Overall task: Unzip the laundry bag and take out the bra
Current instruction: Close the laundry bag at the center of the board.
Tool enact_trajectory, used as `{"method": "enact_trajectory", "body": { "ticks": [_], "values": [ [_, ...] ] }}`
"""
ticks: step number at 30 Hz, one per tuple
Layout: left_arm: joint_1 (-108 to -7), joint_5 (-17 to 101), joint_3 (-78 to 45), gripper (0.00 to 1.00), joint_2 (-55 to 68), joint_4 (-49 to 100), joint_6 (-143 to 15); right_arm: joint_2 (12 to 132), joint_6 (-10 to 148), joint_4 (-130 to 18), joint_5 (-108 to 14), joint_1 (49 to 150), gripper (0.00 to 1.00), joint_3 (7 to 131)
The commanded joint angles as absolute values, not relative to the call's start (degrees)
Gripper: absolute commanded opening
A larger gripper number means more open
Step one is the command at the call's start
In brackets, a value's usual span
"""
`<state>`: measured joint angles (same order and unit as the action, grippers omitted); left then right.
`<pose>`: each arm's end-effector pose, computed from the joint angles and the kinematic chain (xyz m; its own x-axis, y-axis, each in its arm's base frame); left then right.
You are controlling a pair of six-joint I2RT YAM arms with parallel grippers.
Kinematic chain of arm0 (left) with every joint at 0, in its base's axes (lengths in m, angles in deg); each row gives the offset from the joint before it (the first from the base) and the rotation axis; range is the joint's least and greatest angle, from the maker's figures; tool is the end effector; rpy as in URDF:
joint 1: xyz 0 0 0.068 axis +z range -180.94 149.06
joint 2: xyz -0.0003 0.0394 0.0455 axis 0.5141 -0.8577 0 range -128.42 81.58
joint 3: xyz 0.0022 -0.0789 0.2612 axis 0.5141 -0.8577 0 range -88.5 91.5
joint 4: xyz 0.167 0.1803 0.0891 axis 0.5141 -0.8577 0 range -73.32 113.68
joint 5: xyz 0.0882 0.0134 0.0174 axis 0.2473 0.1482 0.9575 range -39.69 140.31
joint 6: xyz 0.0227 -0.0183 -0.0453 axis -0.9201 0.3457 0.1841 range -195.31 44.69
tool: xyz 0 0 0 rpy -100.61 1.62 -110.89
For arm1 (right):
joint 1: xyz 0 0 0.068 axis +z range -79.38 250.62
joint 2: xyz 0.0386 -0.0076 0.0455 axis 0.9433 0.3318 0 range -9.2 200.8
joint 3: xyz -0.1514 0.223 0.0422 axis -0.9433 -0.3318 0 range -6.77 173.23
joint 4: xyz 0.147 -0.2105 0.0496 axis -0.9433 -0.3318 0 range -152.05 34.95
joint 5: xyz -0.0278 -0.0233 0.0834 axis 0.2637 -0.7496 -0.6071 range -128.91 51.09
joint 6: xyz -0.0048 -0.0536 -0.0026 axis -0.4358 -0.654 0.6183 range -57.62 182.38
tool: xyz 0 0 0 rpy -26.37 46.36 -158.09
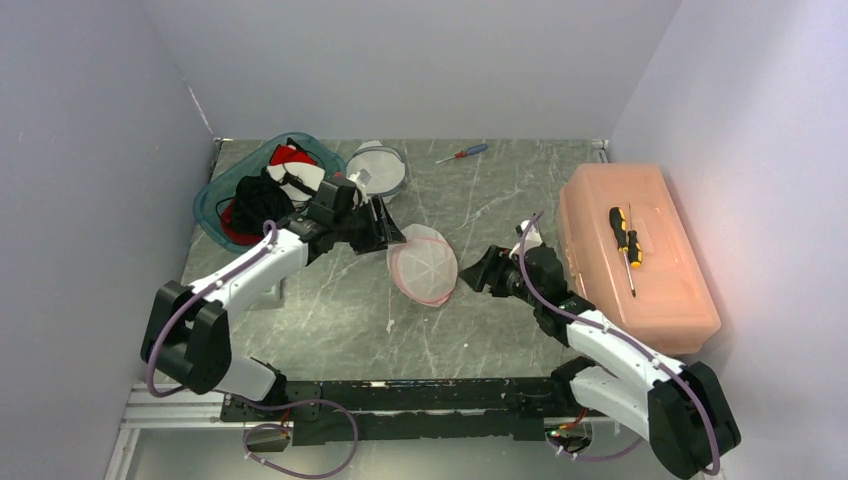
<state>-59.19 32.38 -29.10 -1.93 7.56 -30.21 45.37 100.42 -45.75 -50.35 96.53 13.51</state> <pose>0.2772 -0.1613 0.2609 -0.8672 -0.2991 -0.3982 0.0612 0.7295 -0.6812 0.1785 0.0945 0.1942 -0.6628 0.3495 -0.6623 -0.2305 0.7462 0.6245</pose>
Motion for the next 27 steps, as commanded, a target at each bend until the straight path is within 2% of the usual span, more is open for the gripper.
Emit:
{"method": "enact_trajectory", "body": {
  "ticks": [1, 8, 13, 20, 27],
  "values": [
    [-59.06, 39.04, -29.57, 0.61, 1.86, 2.45, -36.48, 48.30, 100.94, -40.67, -52.31, 96.31, 0.71, 15.56],
    [-59.11, 32.26, -34.61, 0.68, 1.99, 10.70, -37.44, 56.85, 102.44, -34.00, -55.29, 96.23, 0.73, 16.24],
    [-59.15, 34.63, -35.41, 0.76, 0.62, 10.37, -37.68, 63.42, 102.17, -30.34, -55.36, 96.19, 0.74, 18.48],
    [-59.06, 30.76, -39.01, 0.76, 0.02, 18.26, -34.53, 73.04, 104.56, -24.12, -58.27, 96.09, 0.74, 21.64],
    [-59.11, 32.37, -38.07, 0.71, -3.19, 16.67, -35.07, 75.71, 103.36, -29.54, -54.89, 98.87, 0.65, 27.83]
  ]
}}
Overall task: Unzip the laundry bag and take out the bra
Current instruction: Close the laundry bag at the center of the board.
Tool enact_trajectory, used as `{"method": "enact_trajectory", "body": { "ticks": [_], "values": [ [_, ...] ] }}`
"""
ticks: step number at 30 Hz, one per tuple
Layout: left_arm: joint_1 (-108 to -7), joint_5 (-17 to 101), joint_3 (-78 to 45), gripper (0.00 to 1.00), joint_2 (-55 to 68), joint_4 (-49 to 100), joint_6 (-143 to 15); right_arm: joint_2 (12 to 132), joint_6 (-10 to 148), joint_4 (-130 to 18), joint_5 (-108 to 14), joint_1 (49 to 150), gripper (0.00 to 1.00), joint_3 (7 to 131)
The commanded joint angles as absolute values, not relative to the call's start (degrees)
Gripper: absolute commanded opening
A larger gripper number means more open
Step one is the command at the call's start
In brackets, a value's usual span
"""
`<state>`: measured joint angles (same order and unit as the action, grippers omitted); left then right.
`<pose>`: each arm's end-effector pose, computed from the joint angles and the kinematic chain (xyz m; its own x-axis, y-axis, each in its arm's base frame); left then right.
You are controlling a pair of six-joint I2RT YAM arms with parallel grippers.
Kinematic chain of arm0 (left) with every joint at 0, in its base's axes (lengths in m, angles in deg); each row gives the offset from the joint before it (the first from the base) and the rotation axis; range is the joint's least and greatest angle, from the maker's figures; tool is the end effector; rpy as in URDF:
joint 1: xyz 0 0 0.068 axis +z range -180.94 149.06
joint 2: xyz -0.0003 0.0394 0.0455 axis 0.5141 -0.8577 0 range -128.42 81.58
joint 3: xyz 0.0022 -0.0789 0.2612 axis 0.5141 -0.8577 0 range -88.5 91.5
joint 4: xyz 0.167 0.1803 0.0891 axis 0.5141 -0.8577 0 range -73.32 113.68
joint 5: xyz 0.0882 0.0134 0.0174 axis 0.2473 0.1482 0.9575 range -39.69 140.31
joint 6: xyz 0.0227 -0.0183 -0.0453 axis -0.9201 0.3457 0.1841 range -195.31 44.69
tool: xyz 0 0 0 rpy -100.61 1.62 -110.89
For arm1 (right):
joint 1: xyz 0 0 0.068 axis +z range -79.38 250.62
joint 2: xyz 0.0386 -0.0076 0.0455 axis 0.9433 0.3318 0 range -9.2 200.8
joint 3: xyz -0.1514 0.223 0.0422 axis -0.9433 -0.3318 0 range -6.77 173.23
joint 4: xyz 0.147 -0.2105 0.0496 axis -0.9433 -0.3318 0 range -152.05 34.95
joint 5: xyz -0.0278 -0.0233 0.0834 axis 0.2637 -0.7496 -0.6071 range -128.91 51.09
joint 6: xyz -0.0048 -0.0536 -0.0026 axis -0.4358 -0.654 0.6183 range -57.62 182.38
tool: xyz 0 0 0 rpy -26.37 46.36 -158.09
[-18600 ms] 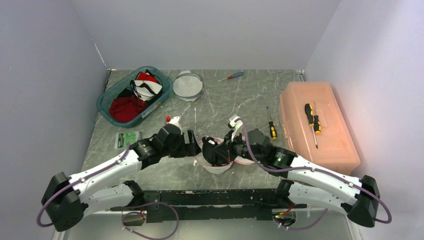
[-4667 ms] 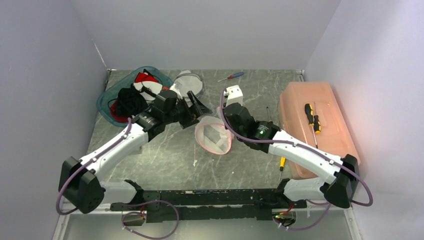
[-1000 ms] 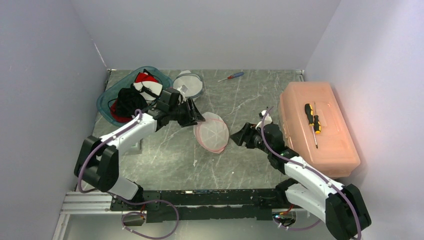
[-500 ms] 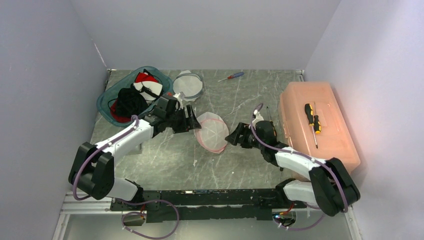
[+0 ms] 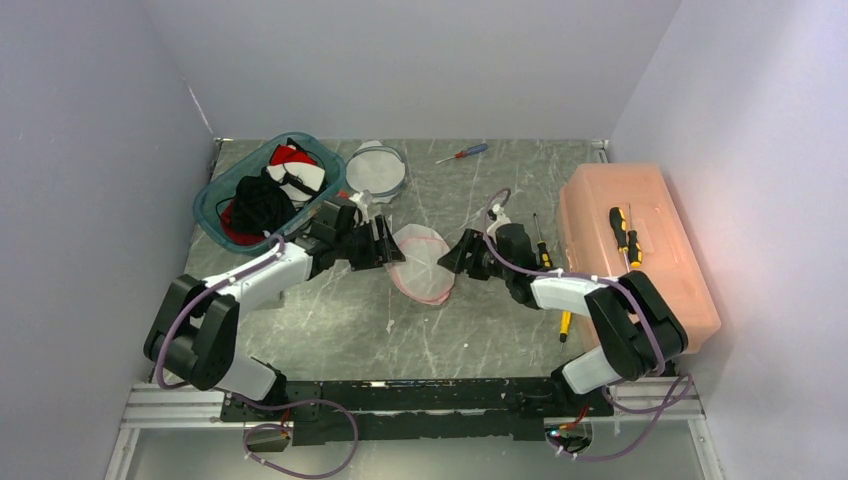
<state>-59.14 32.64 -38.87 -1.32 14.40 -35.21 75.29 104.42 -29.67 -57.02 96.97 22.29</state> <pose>0.2633 -0.1534 0.2184 -0.8728 -0.2284 -0.4314 0.1114 0.7673 -0.6316 0.2428 0.1325 0.1546 -0.7772 0.3253 -0.5387 -0.1919 0.6927 0.6952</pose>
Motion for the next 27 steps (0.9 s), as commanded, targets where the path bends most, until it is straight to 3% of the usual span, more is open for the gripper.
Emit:
{"method": "enact_trajectory", "body": {
  "ticks": [1, 10, 14, 20, 23, 27],
  "values": [
    [-59.05, 32.07, -38.24, 0.70, -3.72, 17.33, -34.78, 76.36, 103.02, -30.91, -54.14, 99.48, 0.64, 28.95],
    [-59.09, 35.28, -39.80, 0.63, -4.03, 18.12, -32.68, 81.51, 98.51, -44.62, -43.33, 105.32, 0.57, 39.58],
    [-59.05, 41.35, -39.23, 0.59, -1.10, 12.51, -32.77, 79.24, 97.18, -47.12, -39.70, 106.46, 0.60, 40.69],
    [-59.15, 49.52, -36.14, 0.63, 7.37, 2.49, -33.67, 70.72, 94.77, -51.45, -36.75, 106.79, 0.66, 41.53],
    [-59.19, 44.28, -36.17, 0.62, 11.52, 5.48, -33.62, 65.53, 94.26, -48.97, -38.04, 106.77, 0.66, 38.35],
    [-61.08, 30.74, -37.67, 0.46, 10.35, 18.78, -30.81, 60.65, 95.51, -37.03, -44.09, 106.51, 0.55, 31.17]
  ]
}}
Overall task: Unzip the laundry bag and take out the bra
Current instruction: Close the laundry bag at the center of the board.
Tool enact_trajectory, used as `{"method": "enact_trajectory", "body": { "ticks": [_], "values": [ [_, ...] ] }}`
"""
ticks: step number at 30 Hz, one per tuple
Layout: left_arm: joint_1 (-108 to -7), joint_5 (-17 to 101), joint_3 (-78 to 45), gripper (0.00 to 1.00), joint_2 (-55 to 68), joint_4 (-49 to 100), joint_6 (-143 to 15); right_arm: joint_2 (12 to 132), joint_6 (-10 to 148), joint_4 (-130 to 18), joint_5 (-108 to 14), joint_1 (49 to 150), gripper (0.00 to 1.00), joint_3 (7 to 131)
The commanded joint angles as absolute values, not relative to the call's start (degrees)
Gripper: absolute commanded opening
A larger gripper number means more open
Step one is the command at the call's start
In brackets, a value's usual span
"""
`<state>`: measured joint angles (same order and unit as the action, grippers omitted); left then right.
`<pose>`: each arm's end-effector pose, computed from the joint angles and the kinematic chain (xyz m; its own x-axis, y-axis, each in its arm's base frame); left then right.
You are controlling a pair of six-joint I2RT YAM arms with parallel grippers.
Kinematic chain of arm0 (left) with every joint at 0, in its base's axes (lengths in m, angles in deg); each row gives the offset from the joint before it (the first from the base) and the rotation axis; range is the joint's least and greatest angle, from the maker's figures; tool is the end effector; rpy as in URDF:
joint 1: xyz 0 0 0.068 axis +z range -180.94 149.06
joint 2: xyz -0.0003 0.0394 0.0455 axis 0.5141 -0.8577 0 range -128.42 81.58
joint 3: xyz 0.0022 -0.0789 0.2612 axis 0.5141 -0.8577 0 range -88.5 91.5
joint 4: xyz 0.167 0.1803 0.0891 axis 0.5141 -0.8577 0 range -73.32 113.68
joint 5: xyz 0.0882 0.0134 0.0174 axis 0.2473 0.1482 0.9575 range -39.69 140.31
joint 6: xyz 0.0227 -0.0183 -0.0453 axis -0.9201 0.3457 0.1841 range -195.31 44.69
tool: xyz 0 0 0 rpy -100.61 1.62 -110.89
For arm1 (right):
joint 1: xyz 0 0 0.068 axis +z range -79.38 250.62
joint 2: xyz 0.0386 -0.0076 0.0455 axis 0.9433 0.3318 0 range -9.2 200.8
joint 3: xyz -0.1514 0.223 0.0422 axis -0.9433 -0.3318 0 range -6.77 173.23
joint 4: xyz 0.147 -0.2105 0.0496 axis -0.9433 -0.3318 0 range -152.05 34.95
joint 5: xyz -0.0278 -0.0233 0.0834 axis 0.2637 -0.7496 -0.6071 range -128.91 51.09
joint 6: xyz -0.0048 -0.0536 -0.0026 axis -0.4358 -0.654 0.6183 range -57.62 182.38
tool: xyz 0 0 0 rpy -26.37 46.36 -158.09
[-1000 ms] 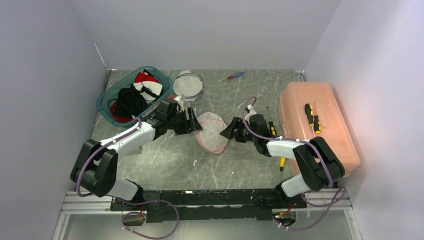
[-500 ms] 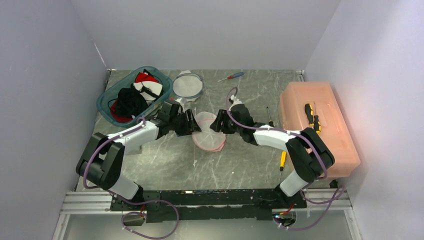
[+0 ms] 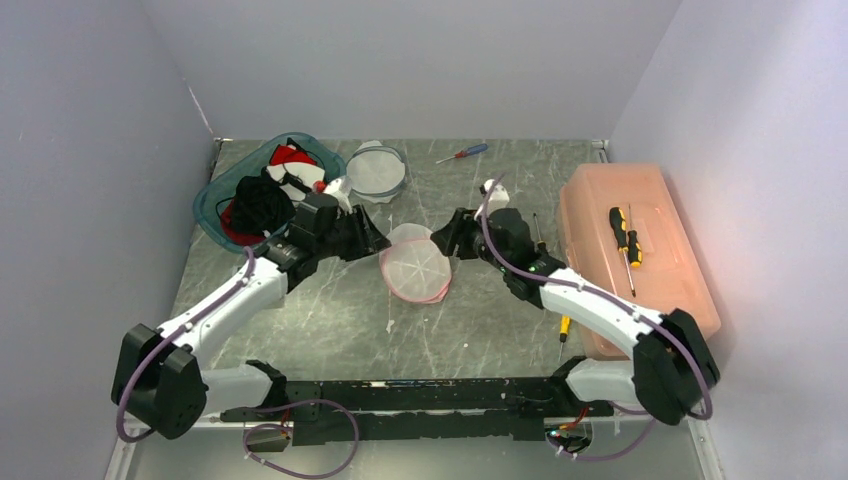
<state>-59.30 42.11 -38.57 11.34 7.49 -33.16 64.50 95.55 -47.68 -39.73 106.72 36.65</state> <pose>0.2344 -0.1322 0.2683 -0.7712 -0.3384 -0.5391 0.0723 0.7949 -0.6024 0.2330 0.1704 0.2525 -0.5914 0.2458 -0.7680 -0.3300 0.7953 0.5086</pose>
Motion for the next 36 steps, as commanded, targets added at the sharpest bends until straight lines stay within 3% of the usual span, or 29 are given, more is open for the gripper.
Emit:
{"method": "enact_trajectory", "body": {
  "ticks": [1, 4, 7, 19, 36],
  "values": [
    [-61.90, 28.04, -37.37, 0.38, 8.67, 21.41, -30.48, 60.67, 97.40, -32.89, -47.49, 105.53, 0.49, 29.98],
    [-63.49, 23.99, -36.53, 0.15, 3.14, 26.00, -29.32, 63.78, 103.91, -26.97, -59.92, 101.83, 0.36, 28.92],
    [-63.47, 25.73, -37.22, 0.03, -0.65, 26.56, -28.80, 66.61, 105.47, -24.54, -63.40, 101.52, 0.27, 28.66],
    [-61.43, 36.10, -39.12, 0.03, -9.83, 25.67, -28.04, 79.64, 107.26, -20.78, -62.25, 101.48, 0.17, 29.20],
    [-60.12, 40.64, -39.87, 0.03, -17.29, 27.00, -27.23, 92.05, 108.07, -20.64, -55.35, 101.65, 0.16, 32.45]
  ]
}}
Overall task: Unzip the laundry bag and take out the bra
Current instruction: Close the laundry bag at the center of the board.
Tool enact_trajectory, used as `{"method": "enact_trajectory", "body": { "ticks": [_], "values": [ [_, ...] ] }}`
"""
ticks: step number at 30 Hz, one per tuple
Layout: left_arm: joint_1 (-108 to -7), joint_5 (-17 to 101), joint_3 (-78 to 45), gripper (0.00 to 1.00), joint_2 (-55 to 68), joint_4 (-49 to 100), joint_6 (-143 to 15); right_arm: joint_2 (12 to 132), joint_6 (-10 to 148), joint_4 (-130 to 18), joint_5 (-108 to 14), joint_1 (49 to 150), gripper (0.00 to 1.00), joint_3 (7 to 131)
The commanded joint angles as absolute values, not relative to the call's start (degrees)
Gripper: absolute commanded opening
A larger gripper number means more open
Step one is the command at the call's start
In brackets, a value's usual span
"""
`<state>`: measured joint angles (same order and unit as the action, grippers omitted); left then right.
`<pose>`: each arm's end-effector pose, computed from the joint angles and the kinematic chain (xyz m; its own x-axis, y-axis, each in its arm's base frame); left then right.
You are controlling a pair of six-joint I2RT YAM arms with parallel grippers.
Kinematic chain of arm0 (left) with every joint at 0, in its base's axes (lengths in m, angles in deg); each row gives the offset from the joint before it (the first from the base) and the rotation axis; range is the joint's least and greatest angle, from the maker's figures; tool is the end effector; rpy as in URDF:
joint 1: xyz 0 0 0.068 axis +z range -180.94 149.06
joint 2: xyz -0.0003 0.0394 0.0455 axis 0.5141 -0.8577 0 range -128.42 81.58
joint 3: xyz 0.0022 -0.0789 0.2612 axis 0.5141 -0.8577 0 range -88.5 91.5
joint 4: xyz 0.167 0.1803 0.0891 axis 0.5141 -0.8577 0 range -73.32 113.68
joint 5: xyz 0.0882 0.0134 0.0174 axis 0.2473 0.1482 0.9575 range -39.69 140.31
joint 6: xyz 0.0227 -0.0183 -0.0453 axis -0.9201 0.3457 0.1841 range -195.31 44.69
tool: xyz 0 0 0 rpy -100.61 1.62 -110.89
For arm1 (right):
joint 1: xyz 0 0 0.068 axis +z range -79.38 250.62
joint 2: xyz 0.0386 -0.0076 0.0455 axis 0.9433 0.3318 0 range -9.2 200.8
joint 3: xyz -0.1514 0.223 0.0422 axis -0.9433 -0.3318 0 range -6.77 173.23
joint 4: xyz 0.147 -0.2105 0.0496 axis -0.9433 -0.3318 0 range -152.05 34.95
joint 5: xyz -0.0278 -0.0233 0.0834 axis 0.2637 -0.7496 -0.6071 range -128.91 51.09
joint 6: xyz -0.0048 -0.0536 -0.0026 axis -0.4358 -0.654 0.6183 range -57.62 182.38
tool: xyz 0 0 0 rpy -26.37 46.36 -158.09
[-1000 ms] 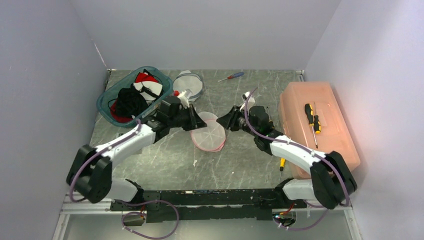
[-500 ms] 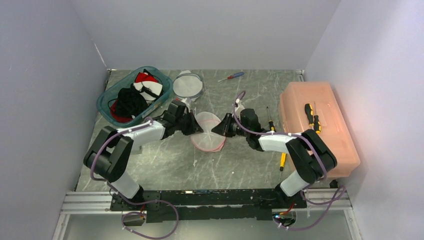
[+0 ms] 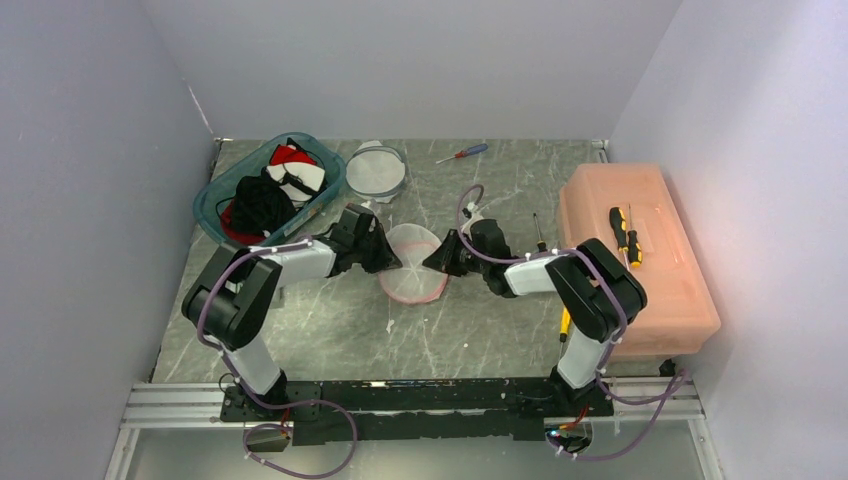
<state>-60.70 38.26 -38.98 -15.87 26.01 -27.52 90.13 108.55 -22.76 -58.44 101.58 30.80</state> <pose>0.2906 -0.1747 0.1560 -0.8701 -0.3368 -0.3597 -0.0479 0.7843 -0.6185 0.2728 0.1774 0.1337 -0.8219 0.2998 -0.4843 -0.2043 0.6386 0.7419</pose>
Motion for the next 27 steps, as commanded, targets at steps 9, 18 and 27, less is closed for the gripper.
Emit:
{"method": "enact_trajectory", "body": {
  "ticks": [9, 18, 27],
  "values": [
    [-59.85, 39.37, -40.33, 0.03, -15.55, 26.93, -27.18, 89.84, 106.05, -23.22, -54.67, 101.62, 0.16, 32.54],
    [-59.85, 40.96, -36.47, 0.17, -3.19, 16.89, -29.32, 72.75, 99.66, -36.88, -51.92, 101.61, 0.44, 34.53],
    [-58.79, 44.31, -29.87, 0.47, -0.77, 8.41, -35.10, 60.60, 100.32, -39.26, -53.98, 101.65, 0.74, 25.59]
  ]
}}
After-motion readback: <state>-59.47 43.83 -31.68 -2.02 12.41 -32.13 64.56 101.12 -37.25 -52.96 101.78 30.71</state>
